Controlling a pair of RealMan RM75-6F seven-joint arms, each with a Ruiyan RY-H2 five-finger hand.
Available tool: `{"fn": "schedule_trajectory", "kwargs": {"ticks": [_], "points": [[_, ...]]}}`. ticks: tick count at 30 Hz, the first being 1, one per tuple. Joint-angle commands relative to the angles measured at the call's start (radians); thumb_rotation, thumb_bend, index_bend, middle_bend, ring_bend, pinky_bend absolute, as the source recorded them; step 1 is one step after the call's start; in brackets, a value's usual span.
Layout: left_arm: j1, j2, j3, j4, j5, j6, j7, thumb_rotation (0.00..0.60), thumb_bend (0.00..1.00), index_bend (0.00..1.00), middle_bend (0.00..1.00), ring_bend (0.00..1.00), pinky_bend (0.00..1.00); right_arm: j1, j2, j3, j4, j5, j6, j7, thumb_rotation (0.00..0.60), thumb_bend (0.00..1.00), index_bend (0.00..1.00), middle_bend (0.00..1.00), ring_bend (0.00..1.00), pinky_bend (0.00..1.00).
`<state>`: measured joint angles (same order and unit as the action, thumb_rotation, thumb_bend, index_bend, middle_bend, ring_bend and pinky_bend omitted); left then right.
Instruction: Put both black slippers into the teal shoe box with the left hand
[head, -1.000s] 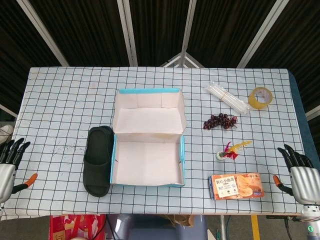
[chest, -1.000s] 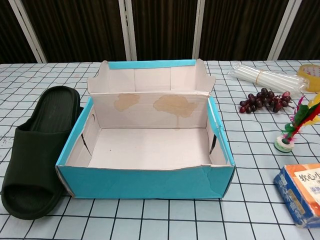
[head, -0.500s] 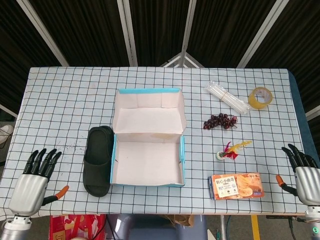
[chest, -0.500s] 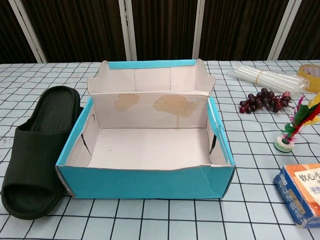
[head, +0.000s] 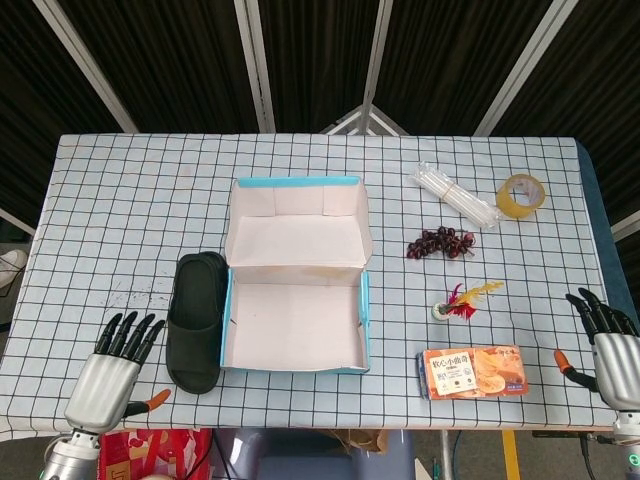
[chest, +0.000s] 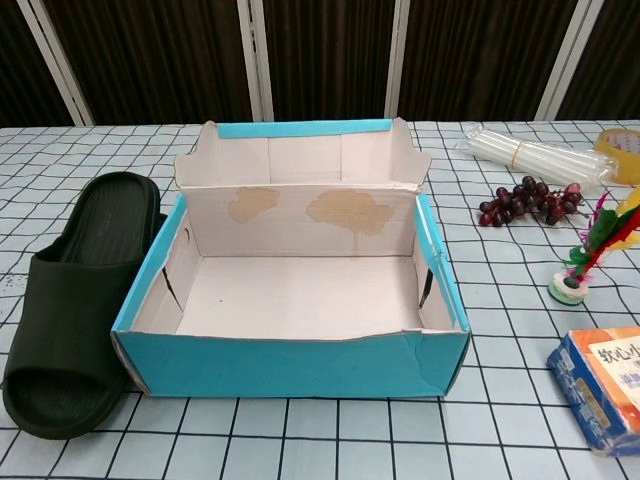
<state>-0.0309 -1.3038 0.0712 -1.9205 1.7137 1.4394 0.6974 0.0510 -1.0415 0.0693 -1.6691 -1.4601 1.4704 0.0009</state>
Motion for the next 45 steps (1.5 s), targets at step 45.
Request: {"fn": "schedule_trajectory", "kwargs": {"ticks": [45], "points": [[-0.034, -0.188, -0.031, 0.271, 0.031, 0.015, 0.003, 0.532, 0.25, 0.0, 0.06, 0.0, 0.0, 0.015, -0.013, 0.006, 0.029, 0.026, -0.041, 0.041, 0.6, 0.31, 0.15, 0.11, 0.18, 0.19]]}}
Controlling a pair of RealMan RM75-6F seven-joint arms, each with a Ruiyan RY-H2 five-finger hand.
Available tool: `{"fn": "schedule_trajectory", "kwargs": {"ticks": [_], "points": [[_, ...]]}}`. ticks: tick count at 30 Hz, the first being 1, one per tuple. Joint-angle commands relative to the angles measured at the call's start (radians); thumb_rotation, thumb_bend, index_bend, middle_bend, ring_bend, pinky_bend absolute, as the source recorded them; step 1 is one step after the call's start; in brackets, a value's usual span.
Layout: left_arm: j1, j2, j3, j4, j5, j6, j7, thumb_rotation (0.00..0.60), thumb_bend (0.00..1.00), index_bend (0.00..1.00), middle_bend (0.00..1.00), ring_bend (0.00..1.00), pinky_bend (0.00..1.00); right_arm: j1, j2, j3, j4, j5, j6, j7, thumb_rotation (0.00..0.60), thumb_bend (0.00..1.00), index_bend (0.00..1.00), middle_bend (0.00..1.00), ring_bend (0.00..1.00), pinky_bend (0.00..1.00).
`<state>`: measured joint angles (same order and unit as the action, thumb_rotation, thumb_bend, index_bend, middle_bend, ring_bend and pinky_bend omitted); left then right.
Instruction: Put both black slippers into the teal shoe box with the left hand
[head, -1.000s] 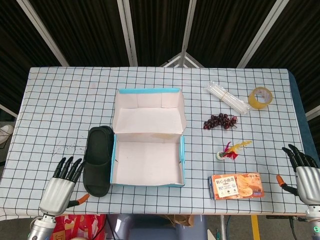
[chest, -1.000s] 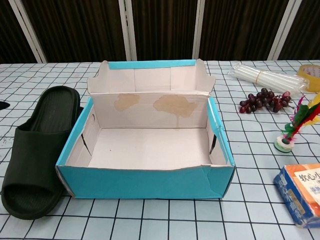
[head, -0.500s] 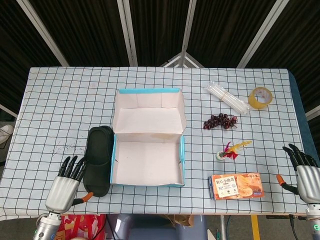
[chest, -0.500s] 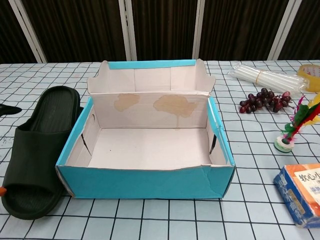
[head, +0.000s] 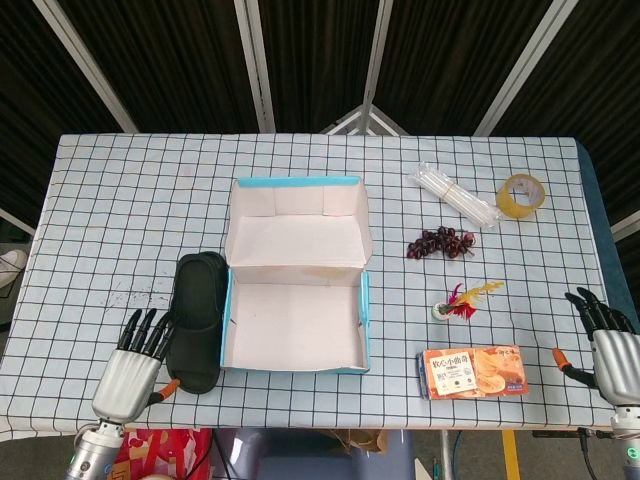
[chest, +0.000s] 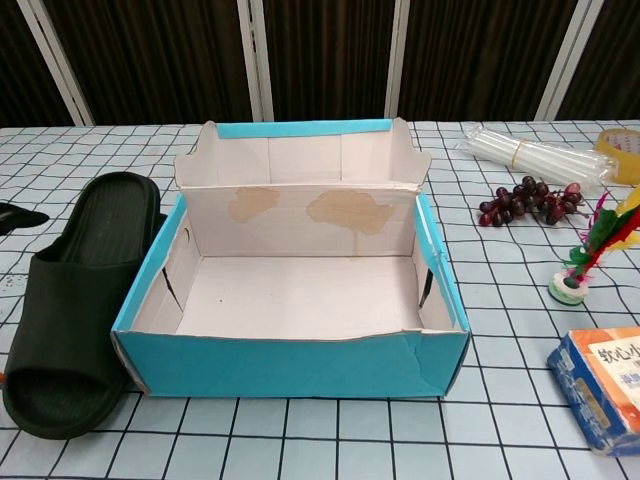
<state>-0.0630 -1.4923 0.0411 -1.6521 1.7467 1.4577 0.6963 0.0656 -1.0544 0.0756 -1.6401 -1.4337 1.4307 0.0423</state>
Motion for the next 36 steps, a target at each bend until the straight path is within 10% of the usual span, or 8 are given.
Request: {"fn": "schedule_trajectory", "kwargs": {"ticks": [1, 36], "points": [[-0.004, 0.0, -0.002, 0.004, -0.004, -0.005, 0.006, 0.536, 0.26, 0.0, 0.06, 0.0, 0.0, 0.001, 0.0, -0.001, 0.0, 0.0, -0.002, -0.001, 0.6, 0.31, 0.15, 0.11, 0.18, 0.19], [-0.029, -0.076, 0.002, 0.112, 0.004, -0.006, 0.028, 0.539, 0.27, 0.0, 0.06, 0.0, 0.0, 0.011, -0.001, -0.001, 0.01, 0.008, -0.025, 0.025, 0.6, 0.31, 0.15, 0.11, 0.18, 0.19]]}}
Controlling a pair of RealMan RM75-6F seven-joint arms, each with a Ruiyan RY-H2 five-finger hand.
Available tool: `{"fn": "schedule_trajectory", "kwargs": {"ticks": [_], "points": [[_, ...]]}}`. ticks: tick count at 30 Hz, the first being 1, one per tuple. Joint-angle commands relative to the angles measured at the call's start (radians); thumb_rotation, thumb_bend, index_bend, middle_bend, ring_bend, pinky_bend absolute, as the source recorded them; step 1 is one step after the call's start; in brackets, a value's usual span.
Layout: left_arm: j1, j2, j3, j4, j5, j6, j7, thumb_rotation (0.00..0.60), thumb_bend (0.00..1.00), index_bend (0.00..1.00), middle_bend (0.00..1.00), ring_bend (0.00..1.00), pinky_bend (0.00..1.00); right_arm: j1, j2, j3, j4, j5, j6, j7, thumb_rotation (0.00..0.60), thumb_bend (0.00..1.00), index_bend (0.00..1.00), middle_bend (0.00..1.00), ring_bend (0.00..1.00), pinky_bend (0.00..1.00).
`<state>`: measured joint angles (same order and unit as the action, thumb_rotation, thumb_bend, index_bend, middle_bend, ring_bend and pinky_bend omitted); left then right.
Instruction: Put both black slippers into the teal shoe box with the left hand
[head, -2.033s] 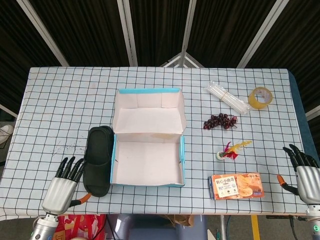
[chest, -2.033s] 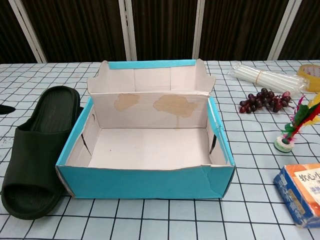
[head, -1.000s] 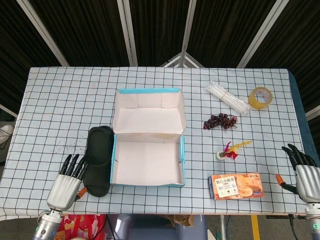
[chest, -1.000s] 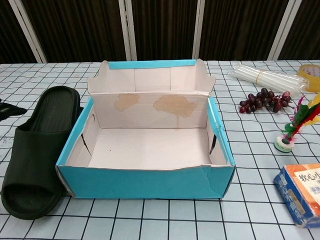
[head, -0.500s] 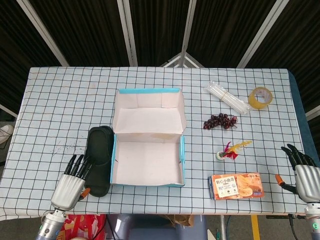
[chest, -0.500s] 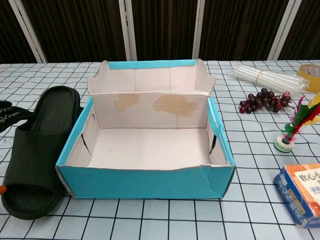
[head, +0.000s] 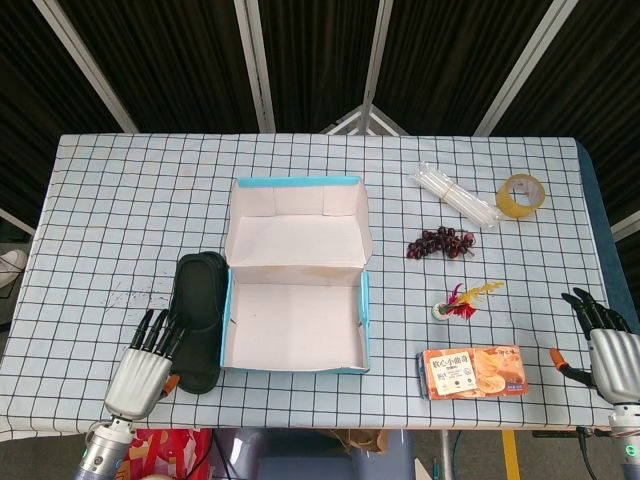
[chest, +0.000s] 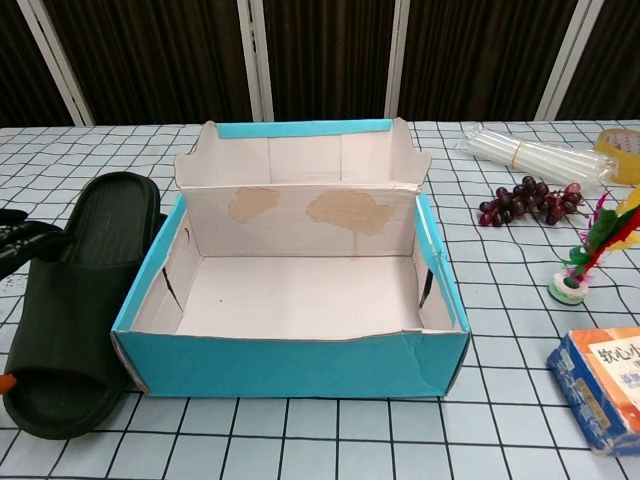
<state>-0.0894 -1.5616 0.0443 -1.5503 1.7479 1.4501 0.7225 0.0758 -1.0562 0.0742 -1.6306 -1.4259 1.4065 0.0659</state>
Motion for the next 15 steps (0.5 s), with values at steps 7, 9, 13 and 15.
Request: {"fn": "schedule_trajectory", "kwargs": {"ticks": [7, 9, 13, 15], "points": [[-0.014, -0.044, -0.01, 0.071, 0.024, 0.019, -0.007, 0.54, 0.27, 0.0, 0.05, 0.0, 0.0, 0.004, 0.001, -0.001, 0.0, 0.005, -0.011, 0.006, 0.6, 0.31, 0.15, 0.11, 0.18, 0.19], [-0.016, -0.049, -0.011, 0.079, 0.024, 0.021, -0.007, 0.542, 0.27, 0.0, 0.05, 0.0, 0.0, 0.005, 0.001, -0.001, 0.001, 0.007, -0.015, 0.01, 0.6, 0.31, 0.15, 0.11, 0.18, 0.19], [-0.019, -0.056, -0.01, 0.088, 0.027, 0.022, -0.008, 0.552, 0.27, 0.0, 0.05, 0.0, 0.0, 0.006, 0.002, 0.0, 0.003, 0.01, -0.018, 0.015, 0.6, 0.31, 0.15, 0.11, 0.18, 0.19], [-0.021, -0.059, -0.007, 0.093, 0.03, 0.022, -0.009, 0.563, 0.27, 0.0, 0.05, 0.0, 0.0, 0.006, 0.002, -0.001, 0.004, 0.01, -0.02, 0.016, 0.6, 0.31, 0.15, 0.11, 0.18, 0.19]]}}
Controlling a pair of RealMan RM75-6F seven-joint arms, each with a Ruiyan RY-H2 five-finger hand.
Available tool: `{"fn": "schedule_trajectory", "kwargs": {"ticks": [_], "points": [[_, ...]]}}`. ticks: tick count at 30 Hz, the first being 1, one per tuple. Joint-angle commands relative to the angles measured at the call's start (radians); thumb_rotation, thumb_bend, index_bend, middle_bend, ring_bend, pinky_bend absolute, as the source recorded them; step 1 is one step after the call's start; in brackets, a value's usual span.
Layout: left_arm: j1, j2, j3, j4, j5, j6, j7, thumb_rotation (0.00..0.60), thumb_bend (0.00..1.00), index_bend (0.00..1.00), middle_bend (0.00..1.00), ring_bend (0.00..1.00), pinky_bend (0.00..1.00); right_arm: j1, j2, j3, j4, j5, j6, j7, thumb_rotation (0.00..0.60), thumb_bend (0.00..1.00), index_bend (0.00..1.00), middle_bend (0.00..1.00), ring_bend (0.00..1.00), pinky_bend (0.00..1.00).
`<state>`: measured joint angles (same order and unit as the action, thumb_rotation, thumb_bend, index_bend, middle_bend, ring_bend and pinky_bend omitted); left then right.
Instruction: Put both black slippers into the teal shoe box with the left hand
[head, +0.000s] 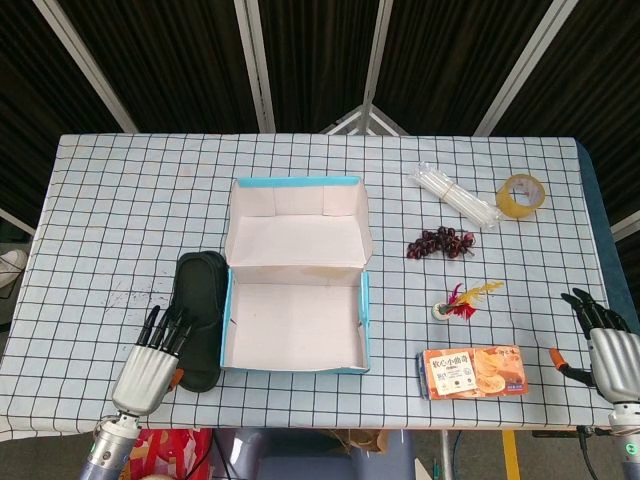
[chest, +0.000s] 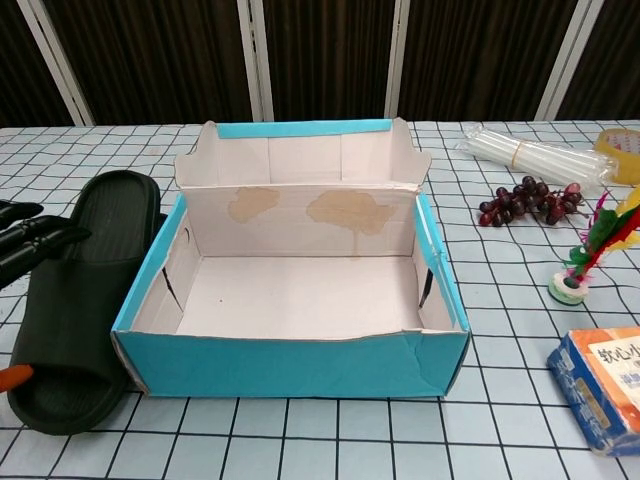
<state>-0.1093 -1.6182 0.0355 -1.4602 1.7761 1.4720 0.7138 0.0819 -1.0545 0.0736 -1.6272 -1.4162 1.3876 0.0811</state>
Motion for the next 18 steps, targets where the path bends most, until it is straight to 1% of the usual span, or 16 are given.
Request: {"fn": "schedule_trajectory", "kwargs": {"ticks": [1, 5, 13, 18], "points": [[-0.002, -0.003, 0.003, 0.006, 0.003, 0.0, -0.001, 0.568, 0.27, 0.0, 0.05, 0.0, 0.0, 0.001, -0.001, 0.0, 0.001, 0.001, -0.003, 0.001, 0.6, 0.31, 0.15, 0.11, 0.18, 0.19], [-0.004, -0.009, 0.008, 0.016, 0.002, -0.005, 0.002, 0.597, 0.27, 0.0, 0.05, 0.0, 0.0, 0.004, -0.002, -0.002, 0.003, 0.004, -0.01, 0.0, 0.6, 0.31, 0.15, 0.11, 0.18, 0.19], [-0.007, -0.018, 0.009, 0.028, -0.001, -0.004, 0.001, 0.6, 0.27, 0.01, 0.06, 0.0, 0.0, 0.005, -0.002, -0.002, 0.002, 0.003, -0.01, -0.002, 0.6, 0.31, 0.15, 0.11, 0.18, 0.19], [-0.009, -0.022, 0.01, 0.036, -0.001, -0.003, 0.001, 0.6, 0.27, 0.02, 0.09, 0.0, 0.0, 0.006, -0.003, -0.001, 0.003, 0.004, -0.012, -0.002, 0.6, 0.31, 0.15, 0.11, 0.18, 0.19]]}}
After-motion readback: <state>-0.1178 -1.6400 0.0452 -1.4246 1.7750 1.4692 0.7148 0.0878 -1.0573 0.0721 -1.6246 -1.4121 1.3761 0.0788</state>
